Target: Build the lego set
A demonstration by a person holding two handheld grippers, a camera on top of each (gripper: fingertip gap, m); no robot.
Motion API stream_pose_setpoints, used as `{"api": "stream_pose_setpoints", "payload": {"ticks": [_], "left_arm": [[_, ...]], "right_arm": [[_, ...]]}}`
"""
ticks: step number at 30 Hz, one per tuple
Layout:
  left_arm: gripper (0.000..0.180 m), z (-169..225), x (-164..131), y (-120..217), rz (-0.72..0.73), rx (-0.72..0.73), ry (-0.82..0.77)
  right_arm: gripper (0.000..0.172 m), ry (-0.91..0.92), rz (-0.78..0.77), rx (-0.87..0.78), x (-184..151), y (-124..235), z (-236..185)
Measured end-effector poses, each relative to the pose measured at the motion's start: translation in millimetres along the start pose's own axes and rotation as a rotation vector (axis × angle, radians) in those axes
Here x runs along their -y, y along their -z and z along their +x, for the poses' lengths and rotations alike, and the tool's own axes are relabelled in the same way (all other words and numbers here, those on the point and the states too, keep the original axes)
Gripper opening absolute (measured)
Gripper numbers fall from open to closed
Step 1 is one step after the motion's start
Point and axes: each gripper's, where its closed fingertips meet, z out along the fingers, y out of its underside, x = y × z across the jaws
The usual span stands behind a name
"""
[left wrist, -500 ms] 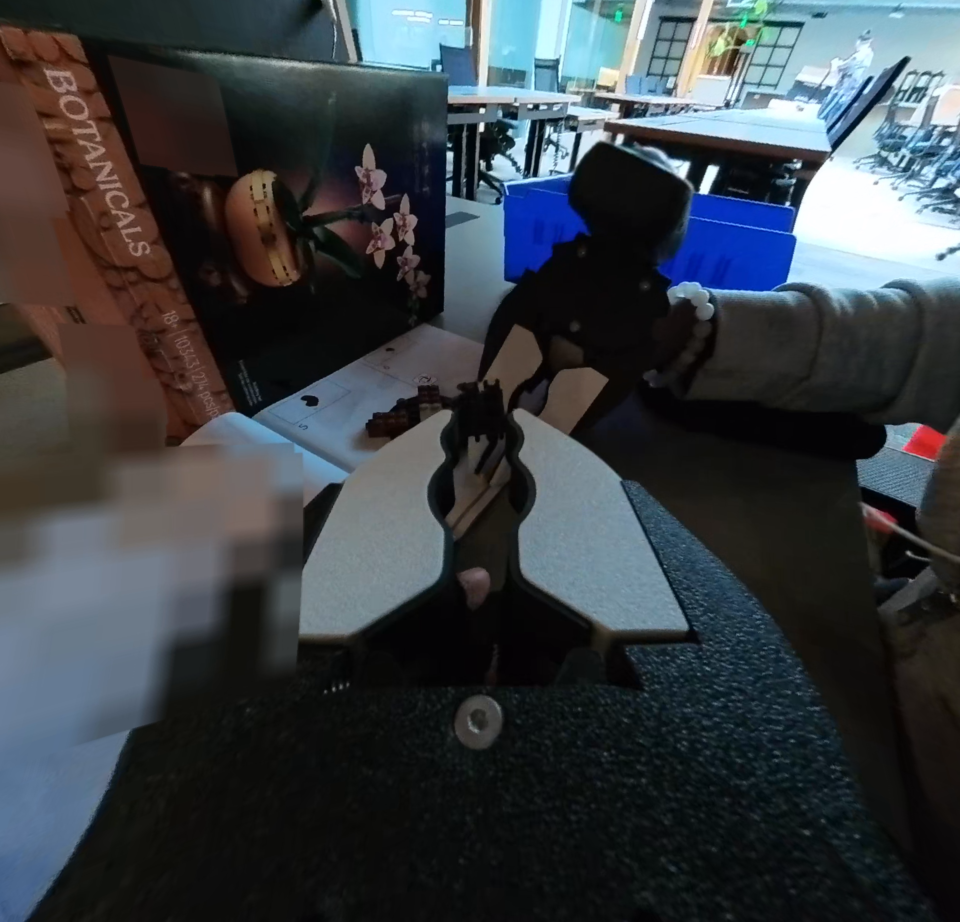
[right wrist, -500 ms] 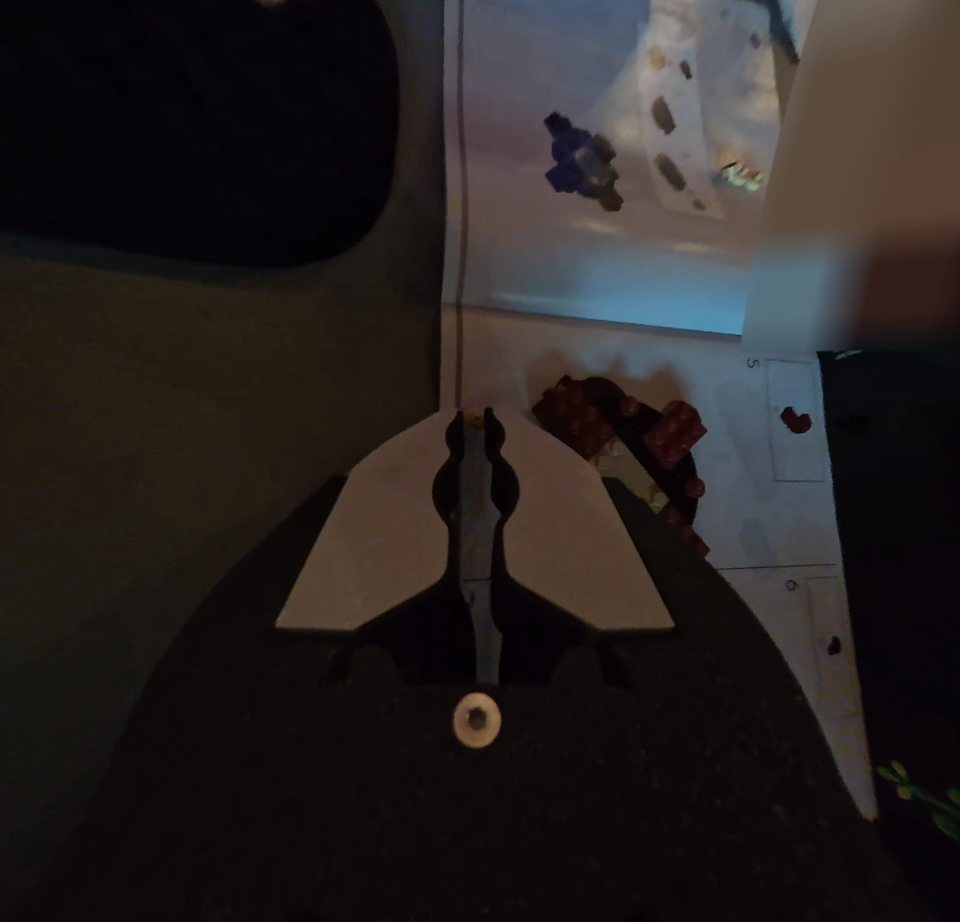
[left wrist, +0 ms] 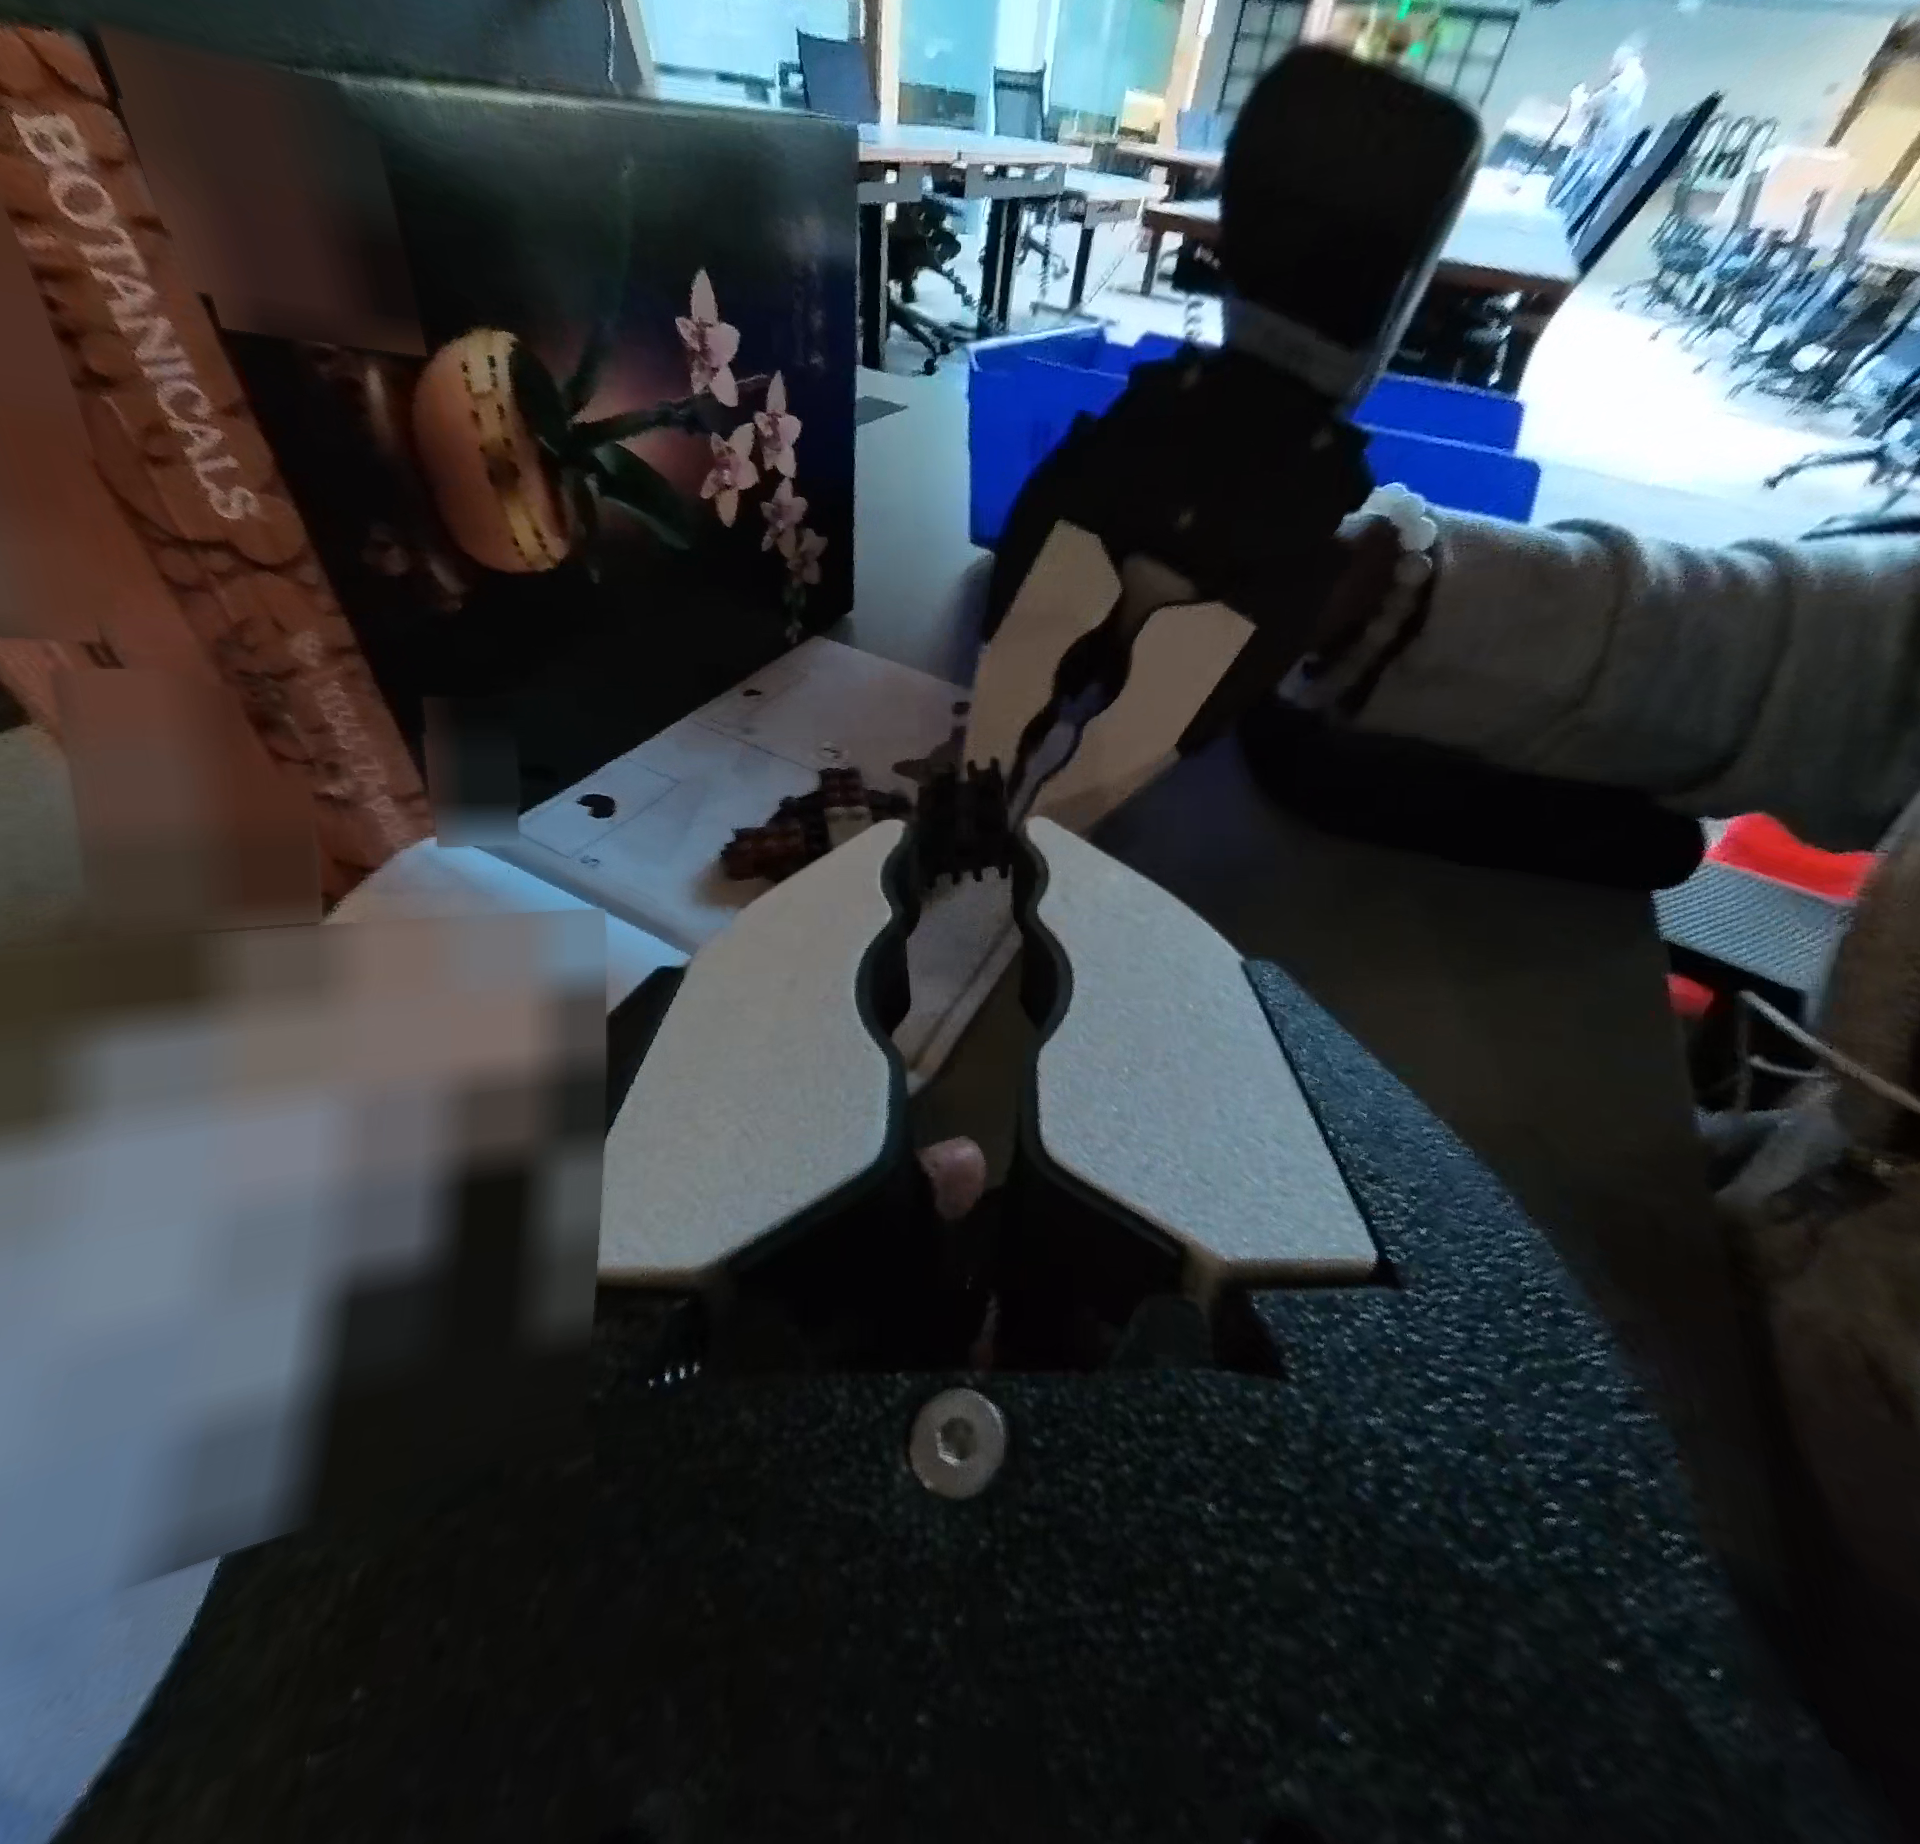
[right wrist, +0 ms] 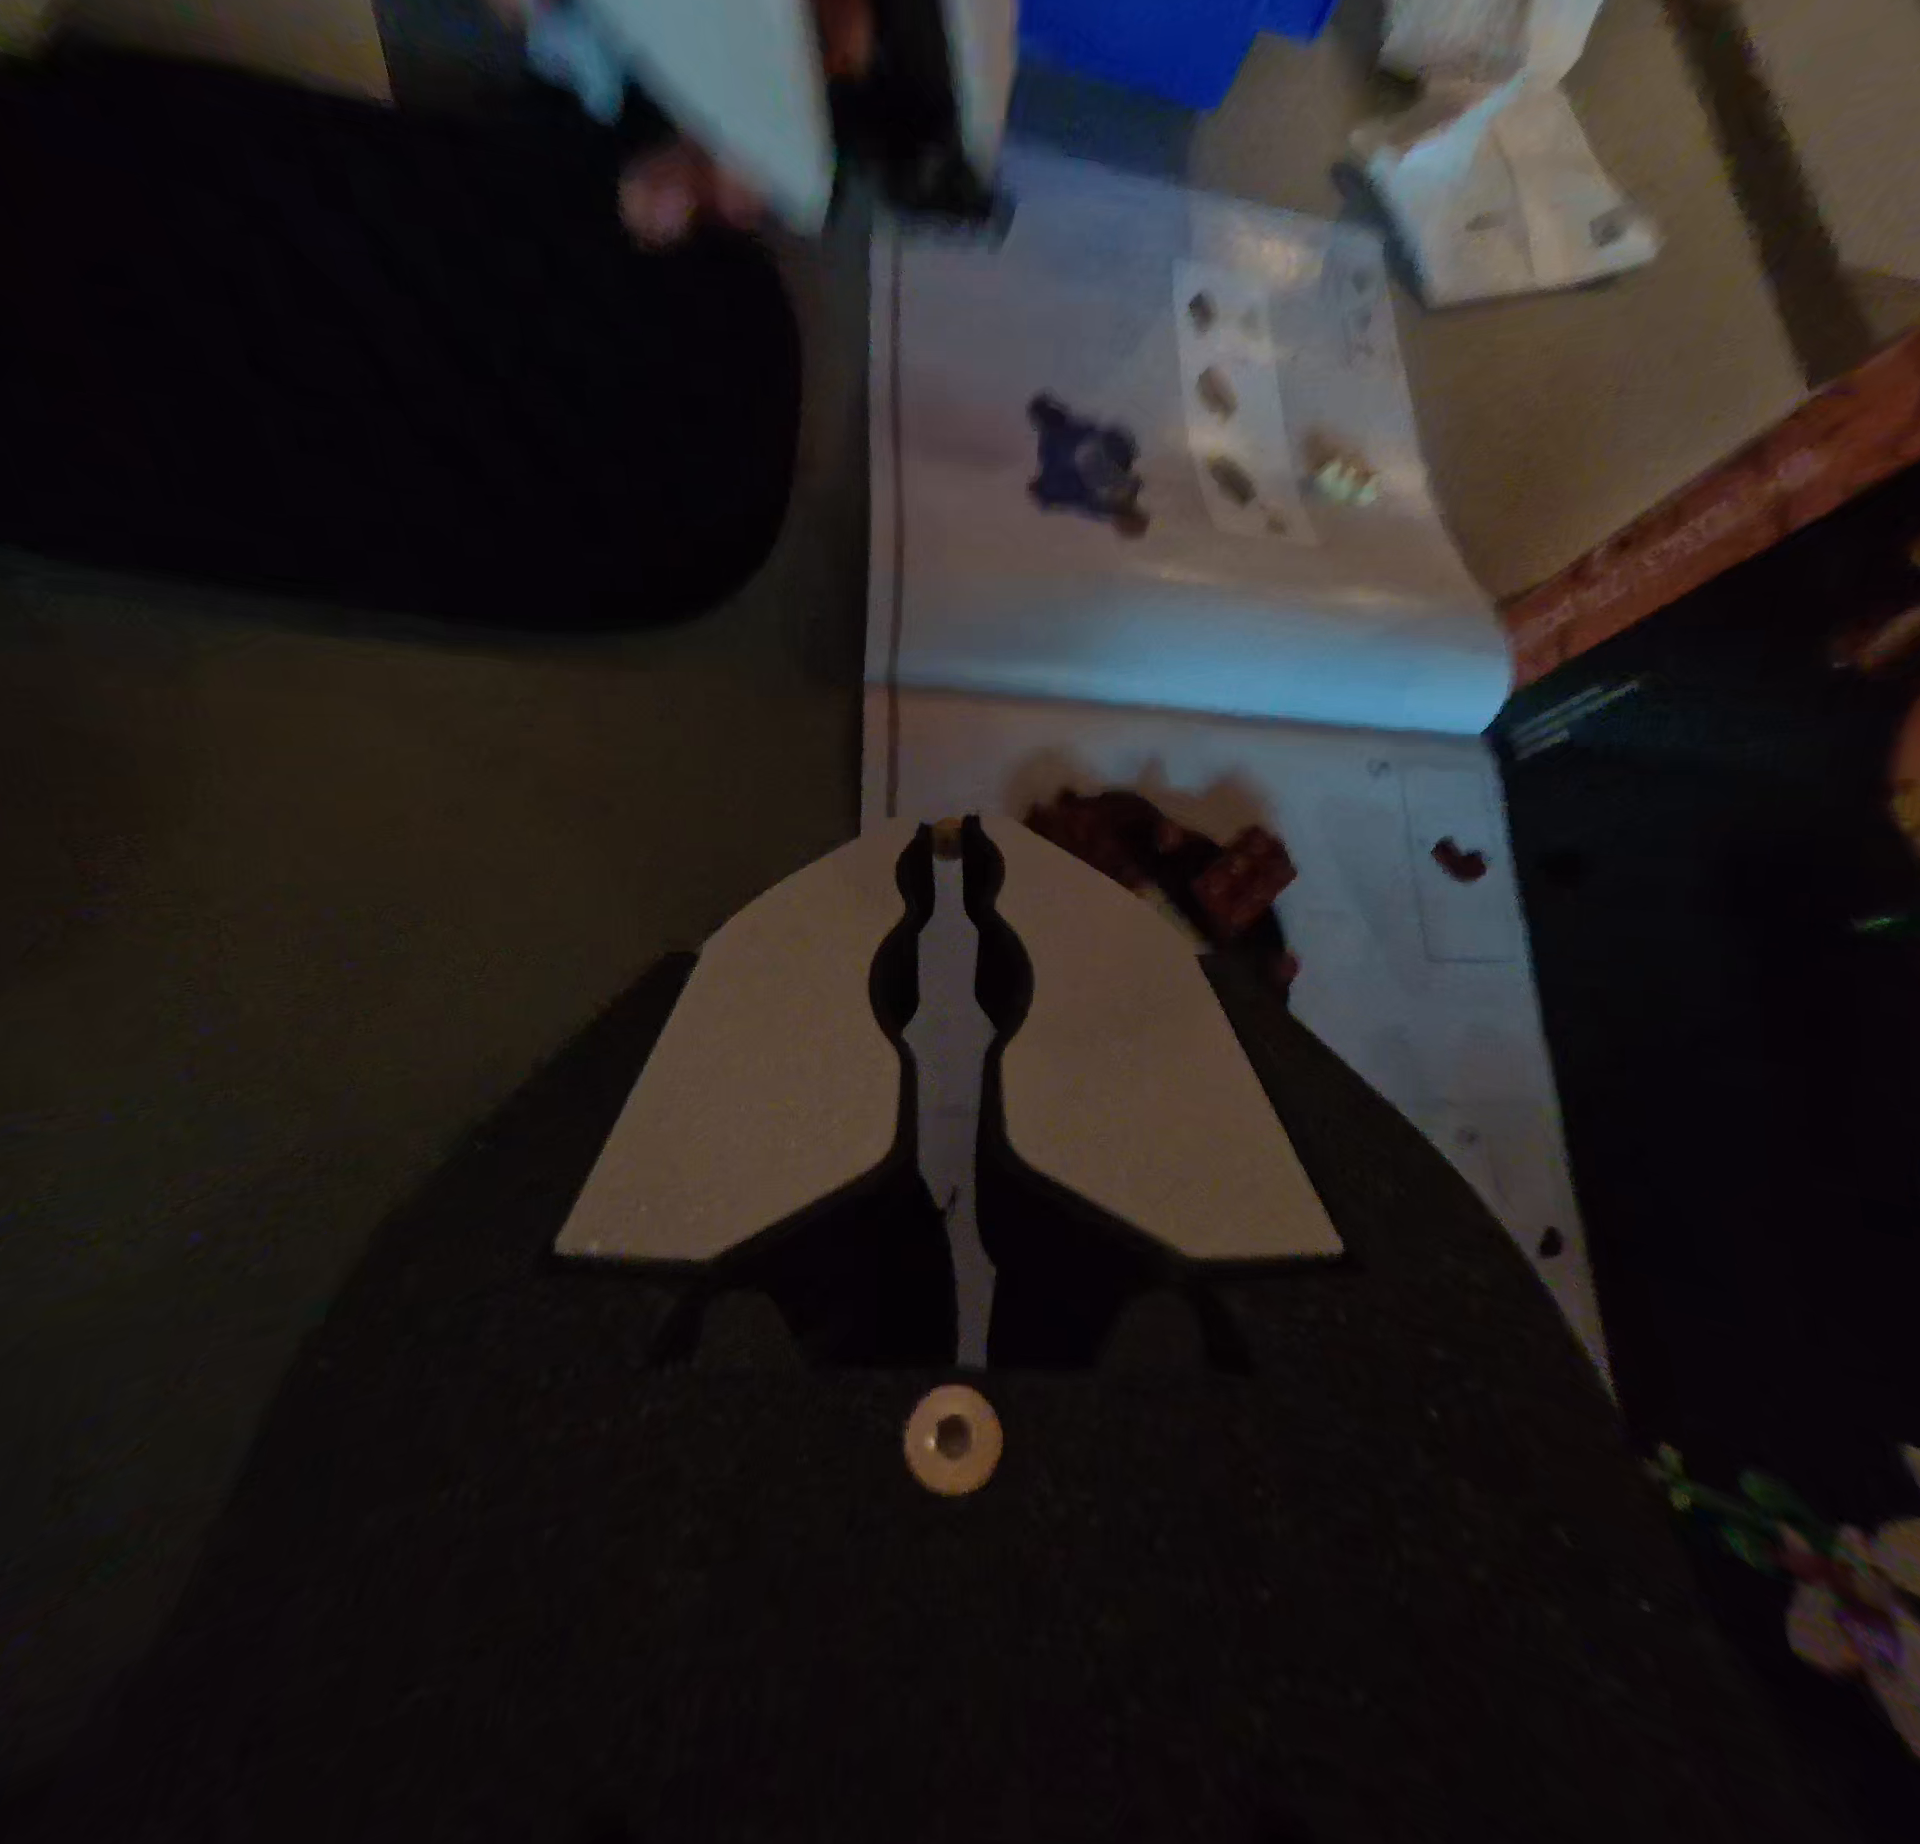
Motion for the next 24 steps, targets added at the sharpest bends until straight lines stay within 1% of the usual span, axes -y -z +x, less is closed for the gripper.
{"api": "stream_pose_setpoints", "payload": {"ticks": [2,4,6,9,13,15,17,19,20,21,23,24], "left_arm": [[0.016,-2,0,-1,-0.017,0.004,-0.025],[0.016,-3,-4,-5,-0.046,0.01,-0.05],[0.016,-1,-9,-10,-0.078,0.008,-0.078],[0.016,1,-15,-17,-0.116,0.015,-0.129],[0.016,-1,-20,-23,-0.132,0.026,-0.15],[0.016,-2,-21,-25,-0.139,0.022,-0.16],[0.016,-1,-20,-28,-0.142,0.006,-0.171],[0.016,-1,-21,-30,-0.151,-0.012,-0.161],[0.016,-2,-21,-30,-0.15,-0.013,-0.159],[0.016,-2,-21,-31,-0.149,-0.017,-0.16],[0.016,-2,-21,-31,-0.142,-0.022,-0.158],[0.016,-2,-21,-31,-0.14,-0.023,-0.157]], "right_arm": [[0.003,0.02,-0.057,0.017,-16,-6,-2],[0.003,0.043,-0.1,0.068,-29,-11,-10],[0.006,0.025,-0.115,0.094,-32,-14,-13],[0.025,-0.021,-0.11,0.053,-30,-9,-6],[0.025,-0.131,-0.107,-0.031,-29,2,-8],[0.024,-0.181,-0.071,-0.032,-26,2,-17],[0.024,-0.236,-0.08,-0.055,-33,-1,-19],[0.028,-0.306,-0.104,-0.038,-40,-4,-23],[0.028,-0.329,-0.111,-0.046,-42,-3,-22],[0.024,-0.34,-0.111,-0.074,-42,-1,-20],[0.008,-0.36,-0.092,-0.16,-41,6,-9],[0.006,-0.38,-0.081,-0.198,-40,9,-4]]}}
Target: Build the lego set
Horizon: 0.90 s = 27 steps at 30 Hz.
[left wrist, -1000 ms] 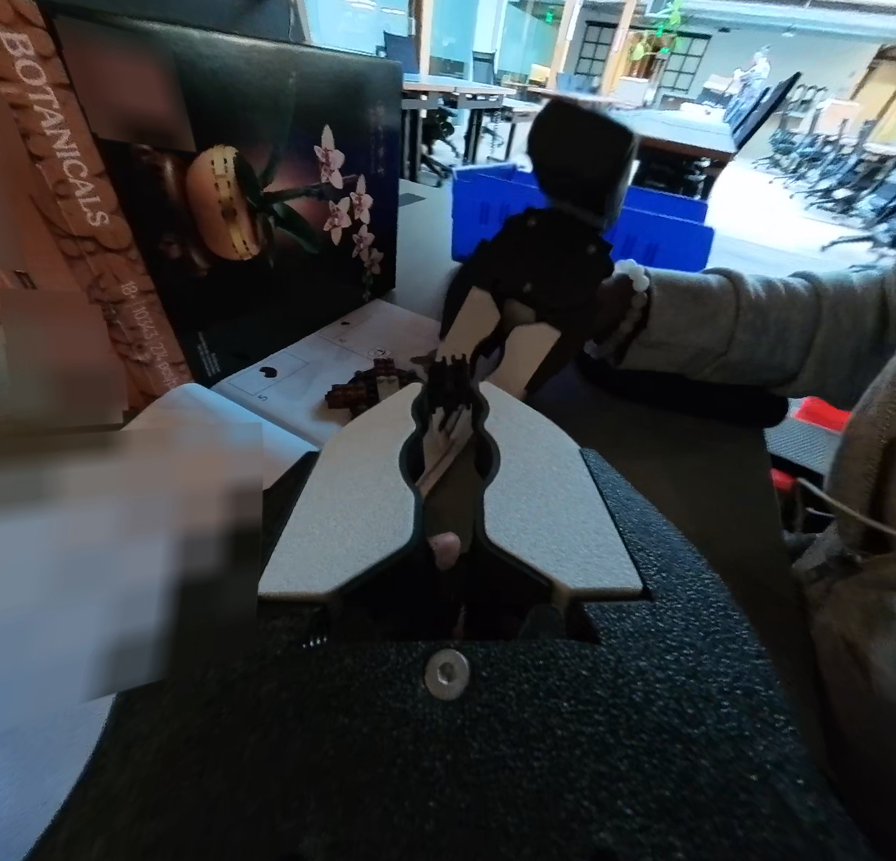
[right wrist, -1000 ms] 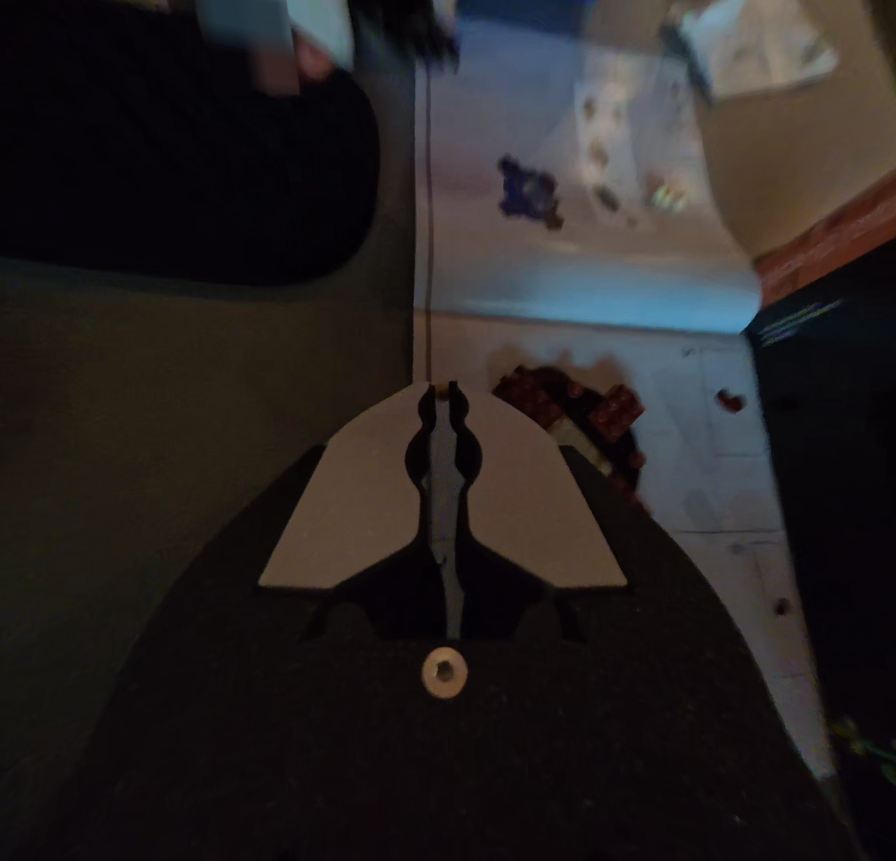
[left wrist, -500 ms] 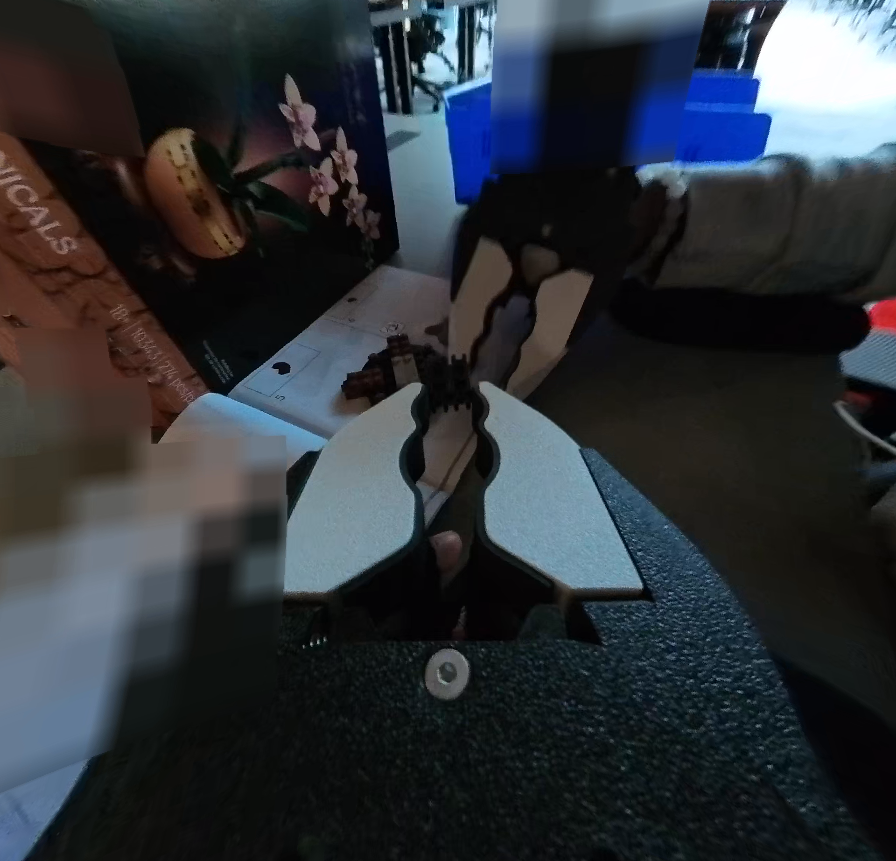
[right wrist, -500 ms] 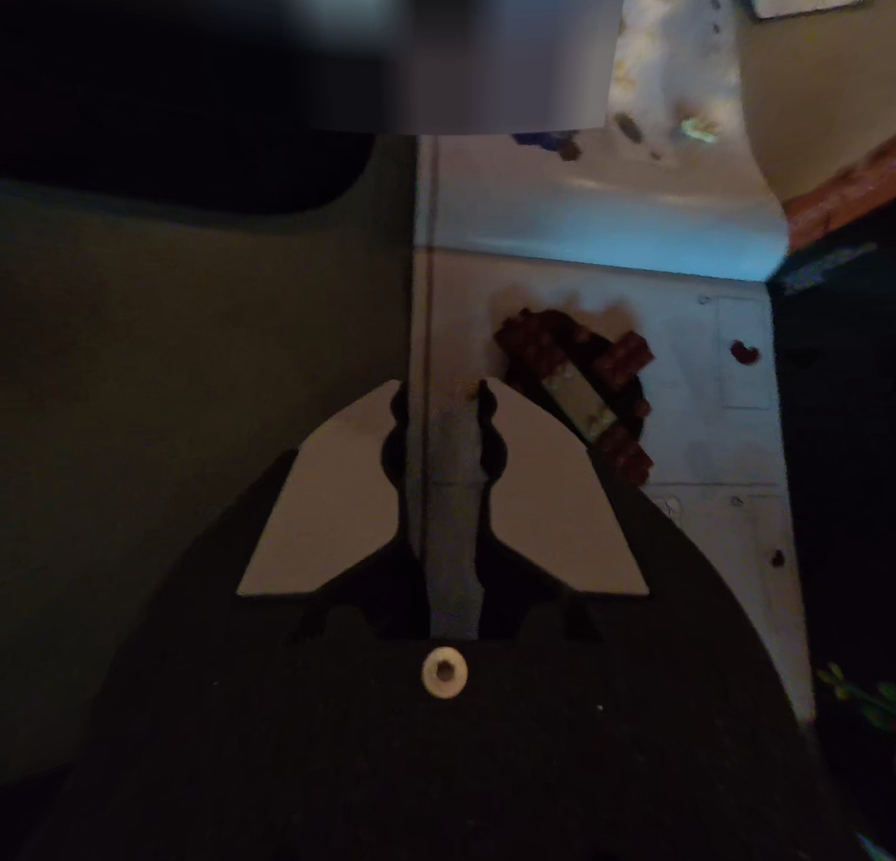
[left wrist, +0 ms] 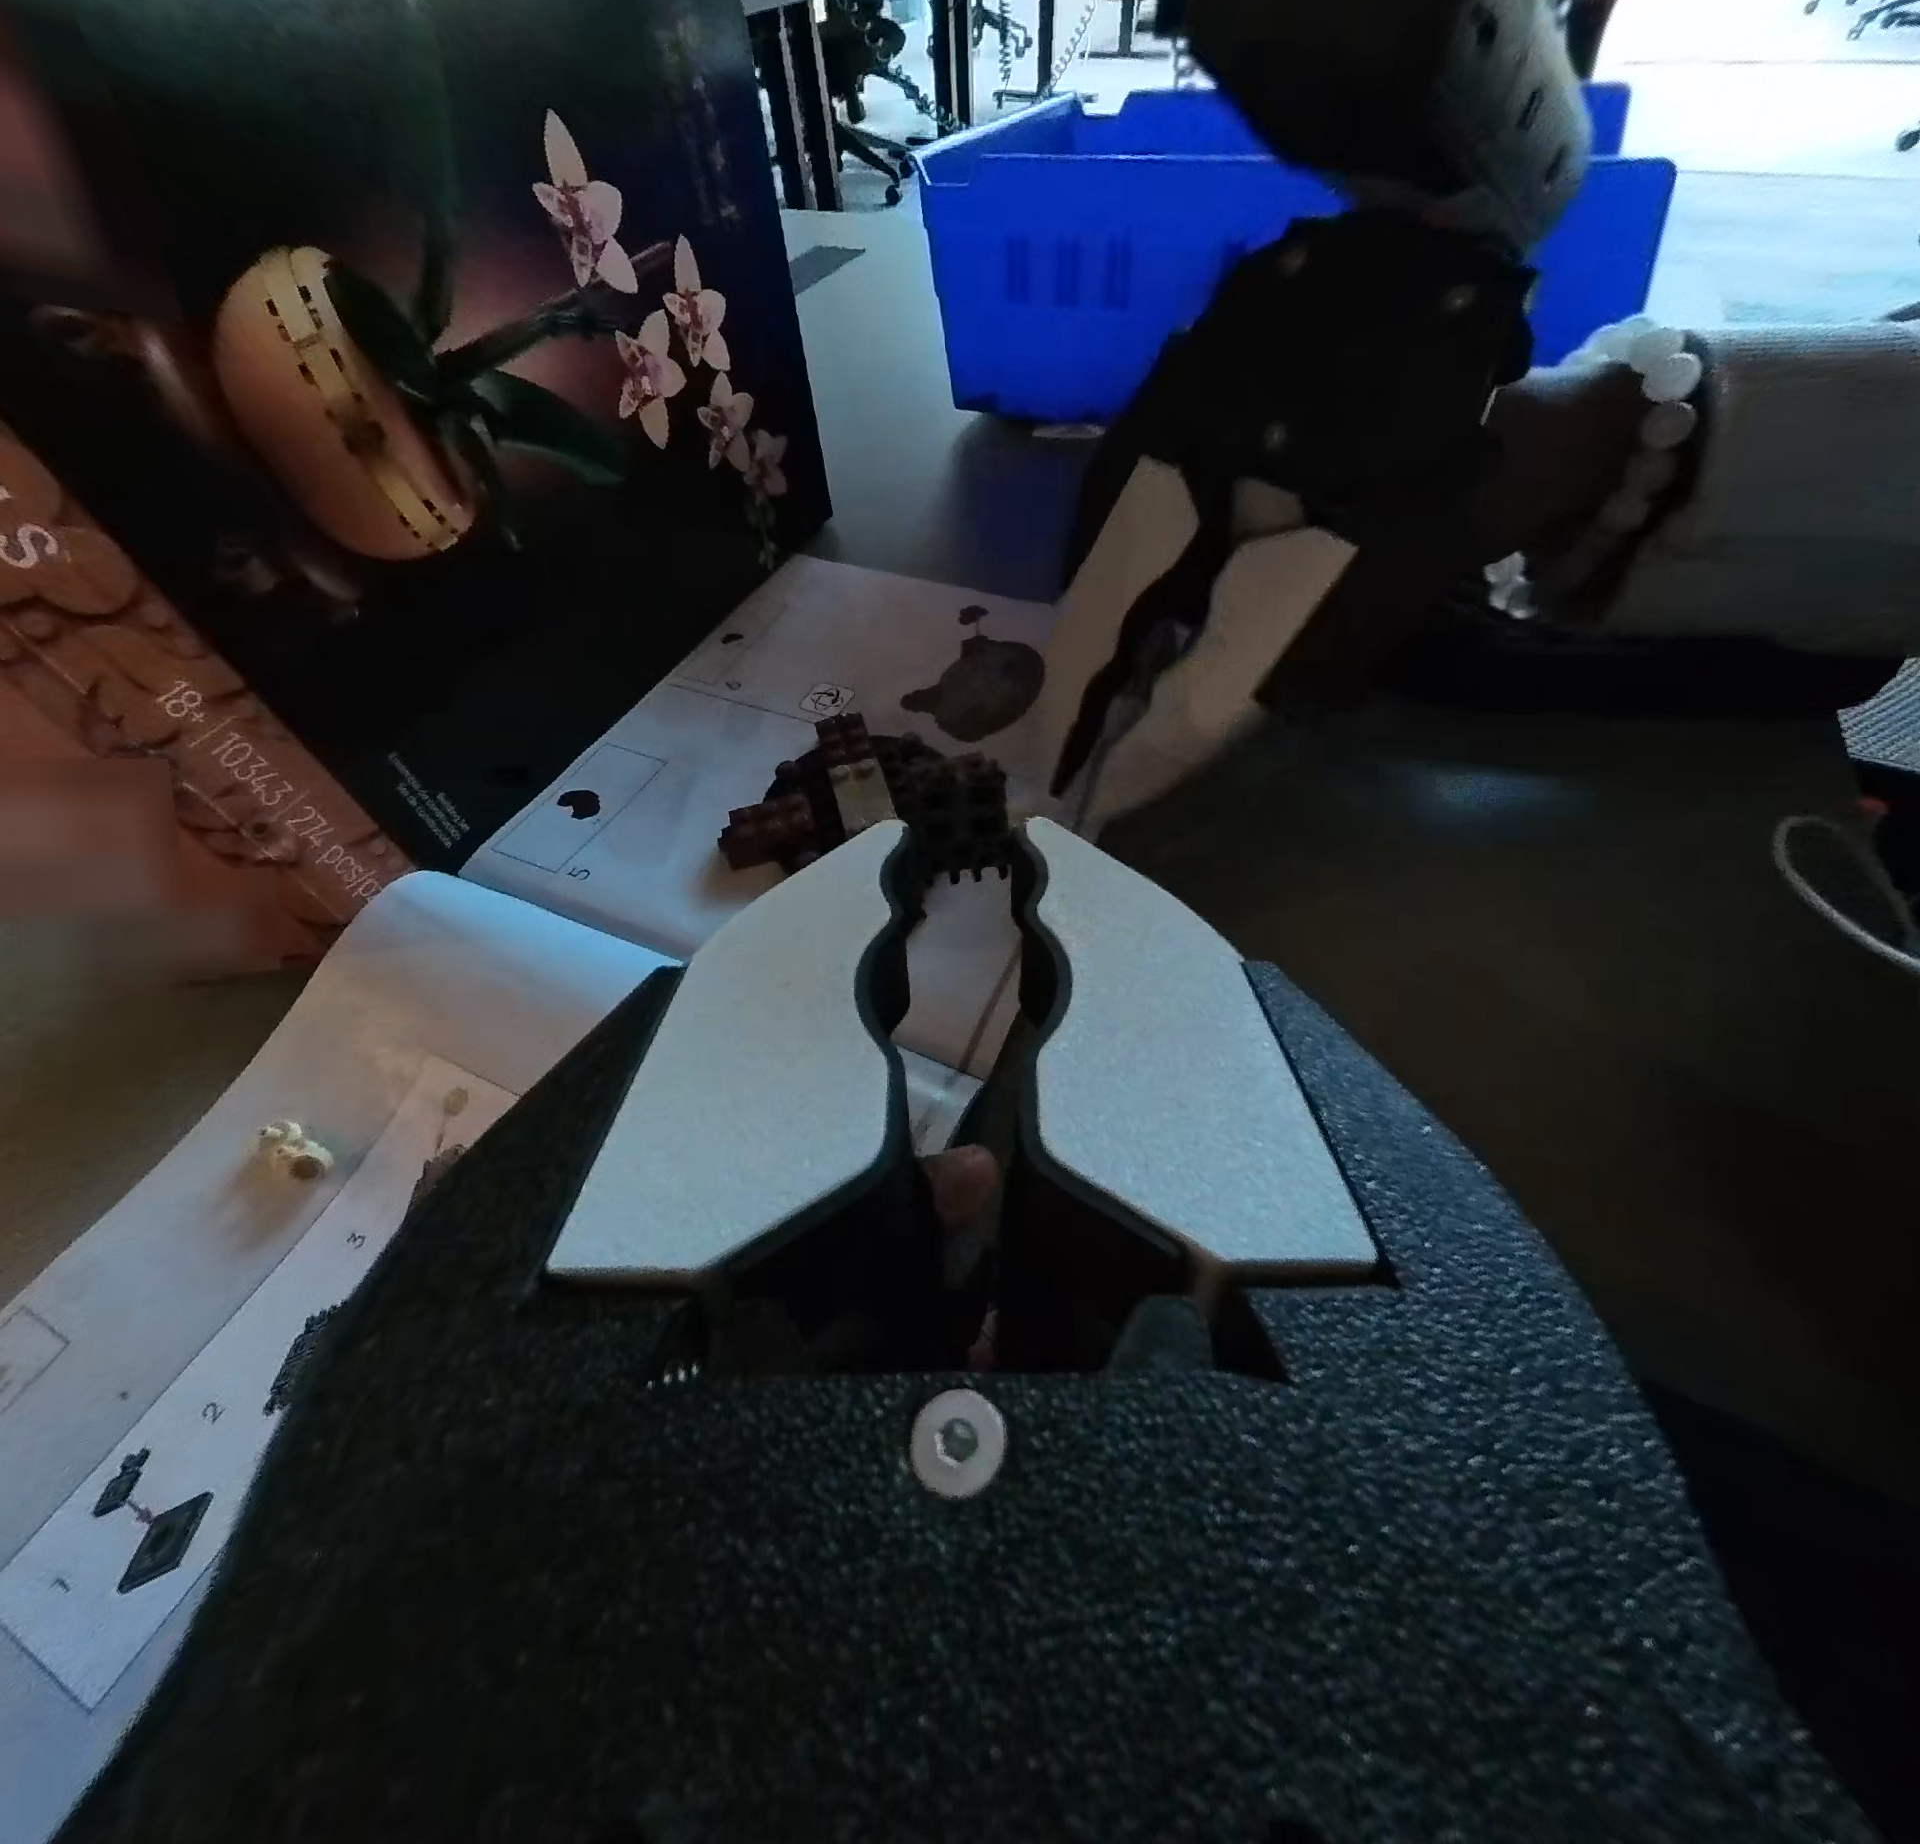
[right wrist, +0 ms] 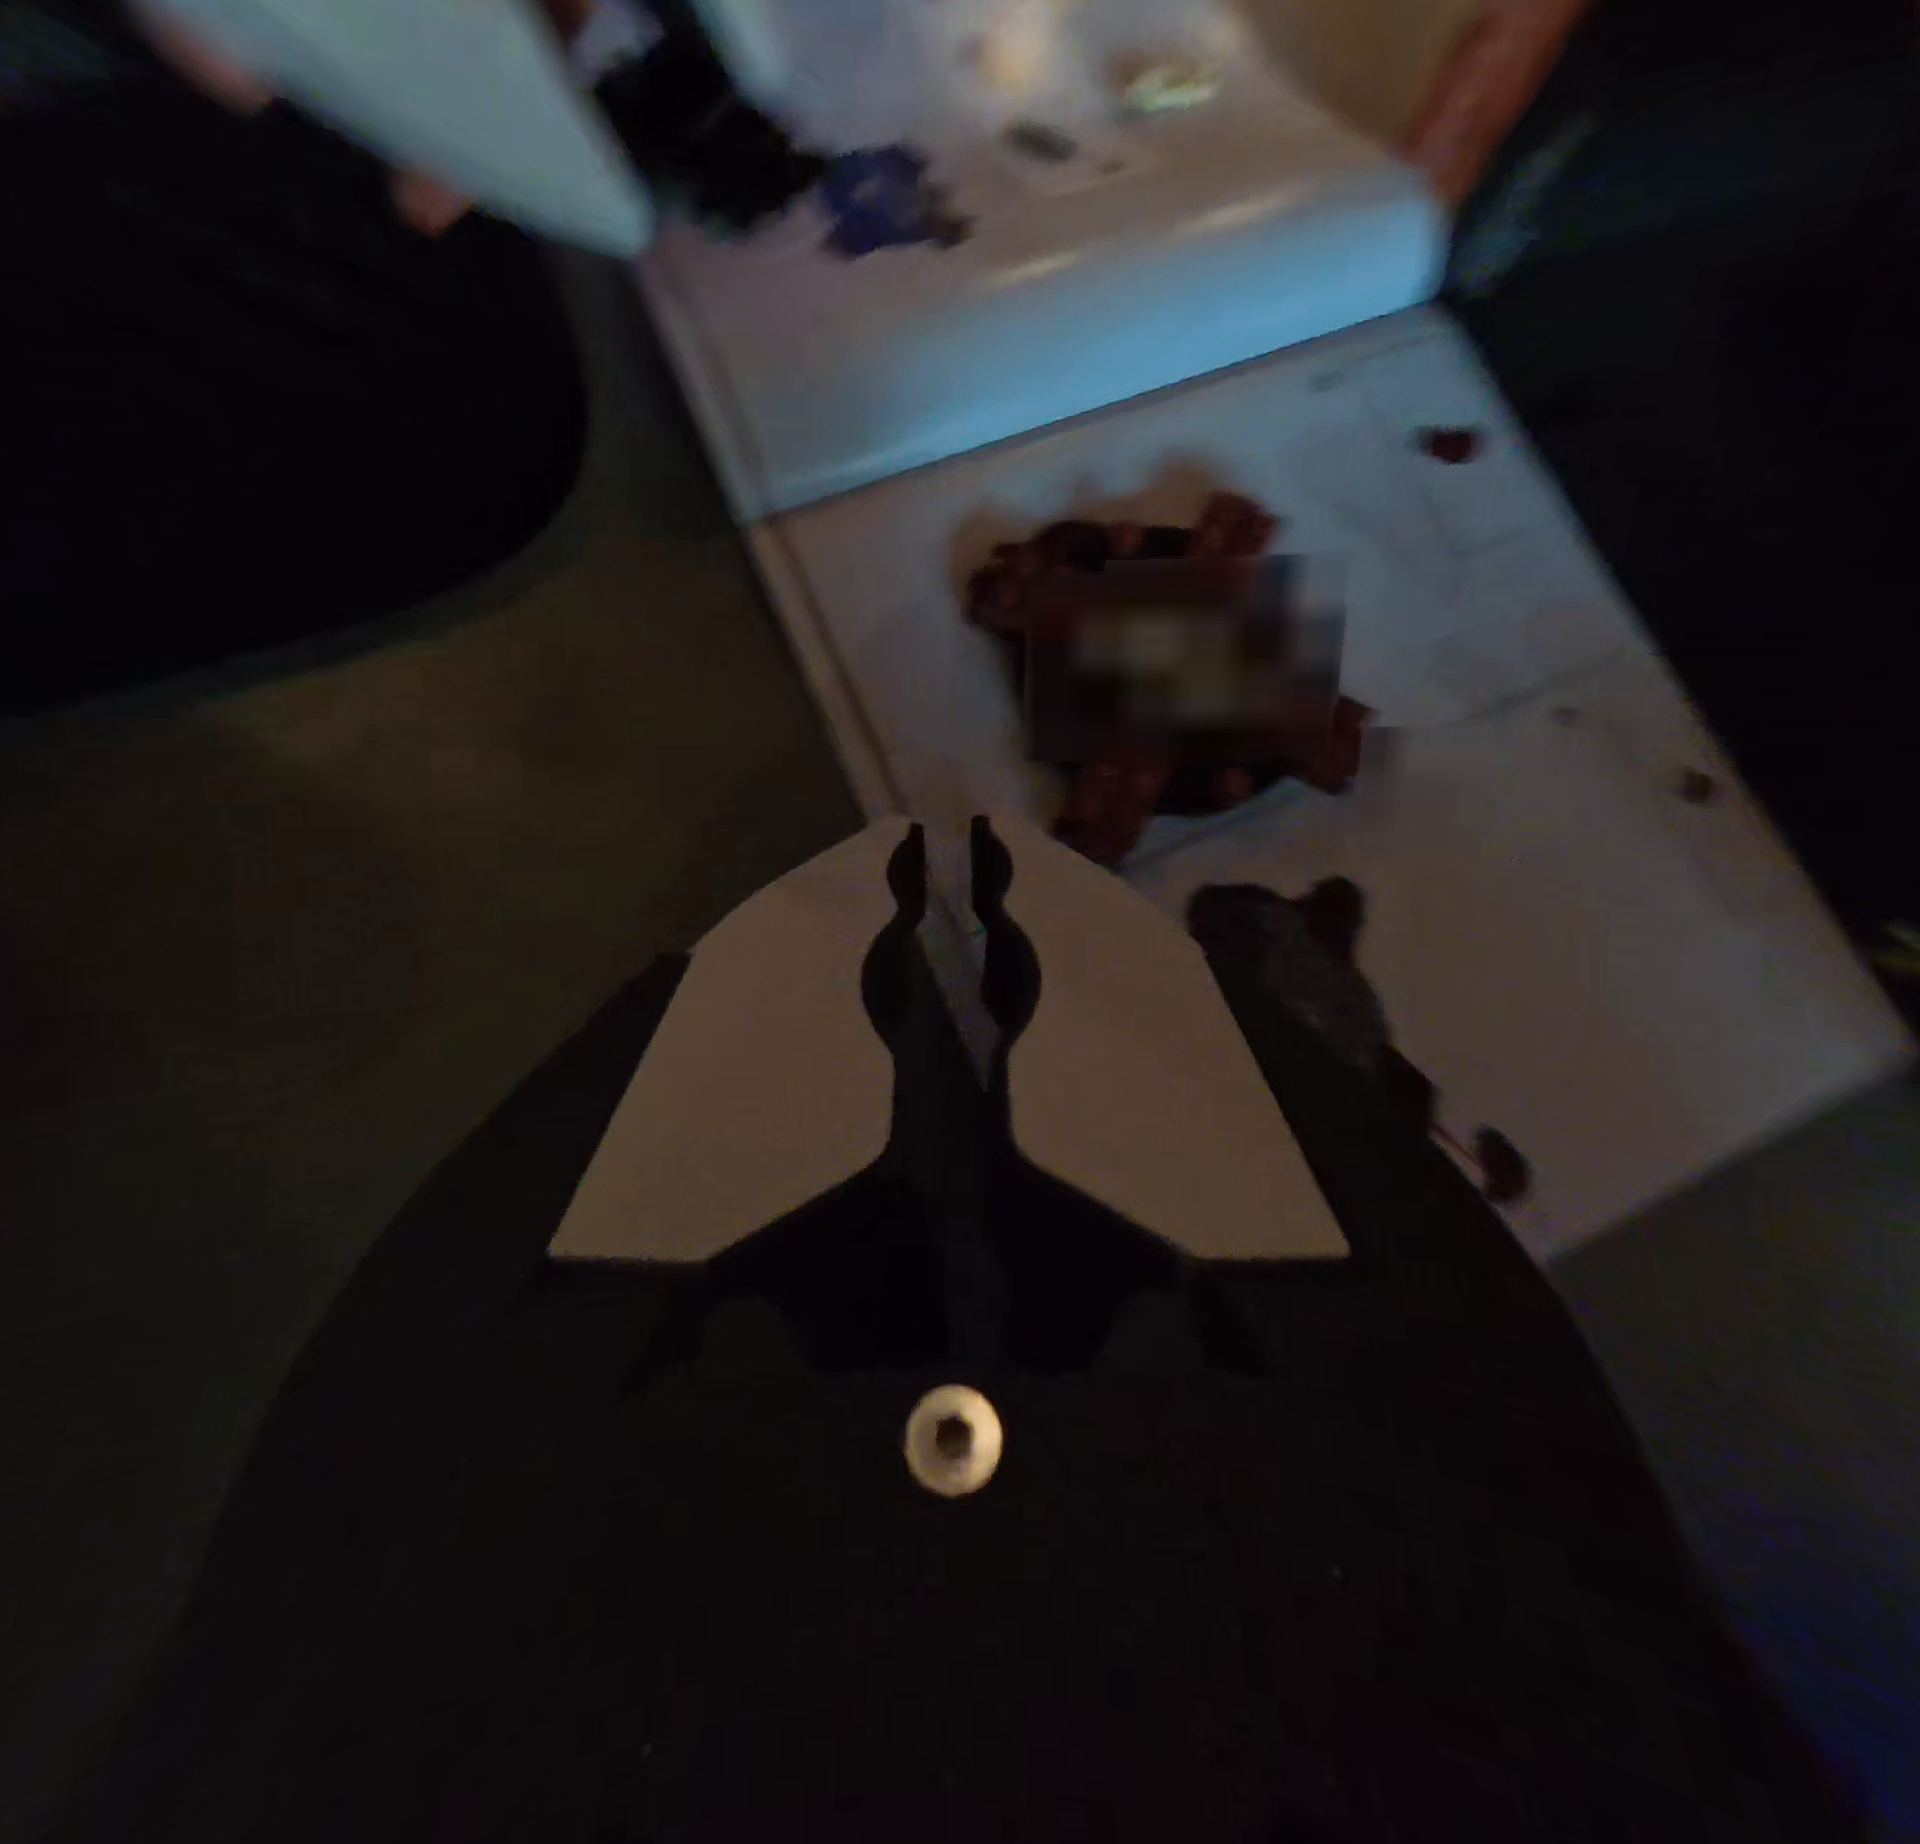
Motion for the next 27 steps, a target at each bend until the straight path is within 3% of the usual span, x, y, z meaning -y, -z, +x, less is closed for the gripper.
{"api": "stream_pose_setpoints", "payload": {"ticks": [5,10,12,16,19,27], "left_arm": [[0.016,0,0,-1,0.004,-0.001,-0.01],[0.016,4,-2,-2,-0.01,-0.037,-0.016],[0.016,6,-3,-3,-0.019,-0.051,-0.02],[0.016,8,-4,-4,-0.027,-0.057,-0.038],[0.016,7,-4,-4,-0.026,-0.054,-0.033],[0.016,5,-2,-2,-0.006,-0.071,0.004]], "right_arm": [[0.007,0.052,-0.032,-0.037,-2,2,3],[0.014,0.474,-0.122,0.027,-14,8,-1],[0.019,0.559,-0.14,0.092,-14,13,2],[0.011,0.607,-0.13,0.264,-1,16,-4],[0.007,0.634,-0.215,0.302,0,9,2],[0.007,0.659,-0.248,0.38,0,-2,-2]]}}
